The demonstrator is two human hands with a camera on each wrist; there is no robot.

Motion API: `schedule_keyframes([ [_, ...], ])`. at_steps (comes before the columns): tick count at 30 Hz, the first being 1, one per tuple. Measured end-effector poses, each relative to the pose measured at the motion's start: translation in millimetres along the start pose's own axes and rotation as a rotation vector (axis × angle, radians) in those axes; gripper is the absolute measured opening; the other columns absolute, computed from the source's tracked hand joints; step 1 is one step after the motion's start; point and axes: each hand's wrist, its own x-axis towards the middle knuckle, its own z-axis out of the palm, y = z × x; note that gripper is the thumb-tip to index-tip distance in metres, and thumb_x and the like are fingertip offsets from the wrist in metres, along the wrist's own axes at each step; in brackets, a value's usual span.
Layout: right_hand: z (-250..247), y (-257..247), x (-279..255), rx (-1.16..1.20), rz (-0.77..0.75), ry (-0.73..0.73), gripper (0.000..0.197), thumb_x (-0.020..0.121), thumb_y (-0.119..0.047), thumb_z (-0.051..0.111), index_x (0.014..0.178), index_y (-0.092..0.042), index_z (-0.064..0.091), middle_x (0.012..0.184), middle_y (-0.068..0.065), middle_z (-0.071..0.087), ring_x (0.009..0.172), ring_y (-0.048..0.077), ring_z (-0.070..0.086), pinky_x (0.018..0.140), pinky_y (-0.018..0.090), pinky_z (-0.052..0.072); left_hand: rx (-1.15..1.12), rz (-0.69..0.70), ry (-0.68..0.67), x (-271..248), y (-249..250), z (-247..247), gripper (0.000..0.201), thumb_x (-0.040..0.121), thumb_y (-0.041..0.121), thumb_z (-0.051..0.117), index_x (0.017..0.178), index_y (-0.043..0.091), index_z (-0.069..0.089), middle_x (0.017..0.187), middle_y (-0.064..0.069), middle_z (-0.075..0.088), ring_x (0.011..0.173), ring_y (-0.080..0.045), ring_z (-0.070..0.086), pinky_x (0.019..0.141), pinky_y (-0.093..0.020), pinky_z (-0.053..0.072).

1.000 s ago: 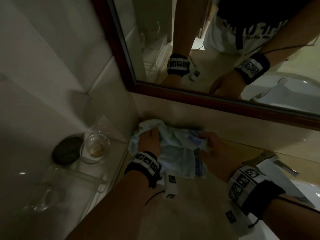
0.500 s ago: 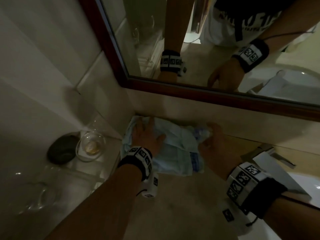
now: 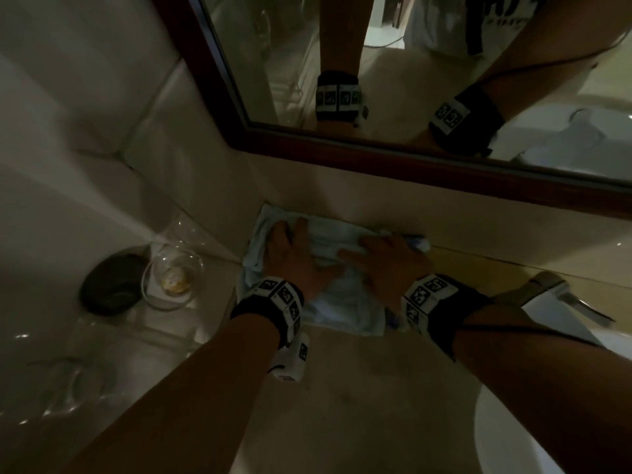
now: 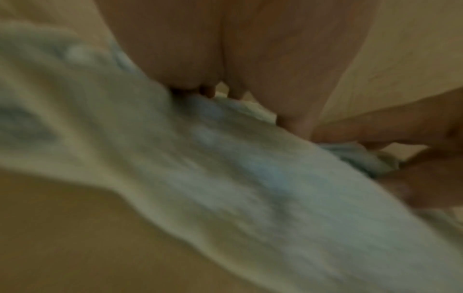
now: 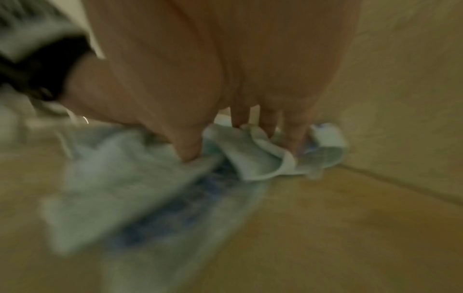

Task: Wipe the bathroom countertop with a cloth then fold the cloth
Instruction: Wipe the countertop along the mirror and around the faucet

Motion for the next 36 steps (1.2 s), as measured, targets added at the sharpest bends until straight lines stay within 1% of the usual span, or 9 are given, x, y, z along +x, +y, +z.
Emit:
schedule_keyframes([
  [6, -7, 12, -8, -0.104, 0.056, -0.036, 0.058, 0.099, -0.050, 0.041, 0.151, -0.048, 0.018, 0.162, 0.012, 0.018, 0.145, 0.039, 0.021, 0.118, 0.054, 0.020, 0.154, 0.078, -0.114, -17, 2, 22, 0.116, 0.073, 0.090, 0.039, 0.151, 0.036, -0.028, 0.162, -0.004, -0.030, 0.151, -0.028, -0.020, 0.122, -0.048, -0.010],
  [10, -13, 11, -24, -0.057, 0.128, -0.177, 0.058, 0.095, -0.048, 0.051, 0.148, -0.036, 0.031, 0.147, 0.014, 0.034, 0.130, 0.039, 0.039, 0.108, 0.052, 0.037, 0.197, 0.110, -0.122, -47, 10, 36, 0.119, 0.067, 0.096, 0.033, 0.148, 0.038, -0.032, 0.160, -0.001, -0.035, 0.150, -0.027, -0.025, 0.118, -0.048, -0.017],
  [12, -12, 11, -39, -0.040, 0.109, -0.180, 0.055, 0.091, -0.050, 0.053, 0.142, -0.040, 0.037, 0.136, 0.010, 0.041, 0.116, 0.037, 0.046, 0.097, 0.045, 0.045, 0.233, 0.110, -0.132, -65, 17, 46, 0.121, 0.063, 0.098, 0.027, 0.150, 0.036, -0.030, 0.160, -0.002, -0.035, 0.149, -0.028, -0.026, 0.116, -0.047, -0.020],
  [15, -7, 11, -66, -0.042, 0.105, -0.214, 0.055, 0.085, -0.051, 0.059, 0.135, -0.044, 0.038, 0.134, 0.012, 0.042, 0.111, 0.038, 0.047, 0.089, 0.044, 0.047, 0.244, 0.129, -0.104, -92, 30, 59, 0.125, 0.055, 0.099, 0.020, 0.157, 0.034, -0.013, 0.164, -0.005, -0.022, 0.152, -0.030, -0.015, 0.114, -0.043, -0.024],
  [18, -2, 7, -94, -0.093, 0.100, -0.181, 0.041, 0.093, -0.051, 0.050, 0.132, -0.039, 0.041, 0.134, 0.013, 0.044, 0.116, 0.039, 0.048, 0.095, 0.048, 0.042, 0.207, 0.170, -0.083, -117, 49, 64, 0.123, 0.057, 0.097, 0.027, 0.155, 0.024, 0.034, 0.161, -0.015, 0.028, 0.145, -0.032, 0.017, 0.116, -0.046, -0.008],
  [19, 2, 6, -102, -0.115, 0.077, -0.168, 0.038, 0.097, -0.050, 0.045, 0.132, -0.036, 0.041, 0.136, 0.011, 0.045, 0.119, 0.036, 0.047, 0.097, 0.046, 0.040, 0.201, 0.186, -0.095, -125, 53, 66, 0.122, 0.056, 0.096, 0.030, 0.153, 0.022, 0.039, 0.158, -0.018, 0.034, 0.143, -0.033, 0.022, 0.116, -0.047, -0.003],
  [24, 11, -5, -136, 0.003, -0.030, -0.197, 0.043, 0.099, -0.051, 0.041, 0.139, -0.034, 0.041, 0.145, -0.001, 0.046, 0.128, 0.024, 0.048, 0.097, 0.030, 0.038, 0.251, 0.281, -0.197, -146, 48, 74, 0.127, 0.062, 0.094, 0.044, 0.147, 0.038, -0.032, 0.158, 0.000, -0.037, 0.147, -0.022, -0.029, 0.114, -0.045, -0.024],
  [31, 19, -4, -108, 0.043, -0.060, -0.207, 0.028, 0.096, -0.038, 0.047, 0.123, -0.028, 0.046, 0.117, 0.005, 0.053, 0.105, 0.028, 0.054, 0.076, 0.029, 0.037, 0.327, 0.309, -0.218, -120, 11, 51, 0.135, 0.060, 0.096, 0.044, 0.143, 0.034, -0.042, 0.157, 0.004, -0.041, 0.148, -0.019, -0.030, 0.122, -0.043, -0.014],
  [36, 13, -16, -65, 0.104, 0.017, -0.092, 0.033, 0.093, -0.038, 0.048, 0.125, -0.029, 0.043, 0.120, 0.006, 0.045, 0.111, 0.029, 0.047, 0.081, 0.036, 0.044, 0.279, 0.195, -0.221, -84, -7, 17, 0.139, 0.054, 0.098, 0.047, 0.148, 0.036, -0.034, 0.154, 0.008, -0.041, 0.149, -0.015, -0.026, 0.118, -0.038, -0.018],
])
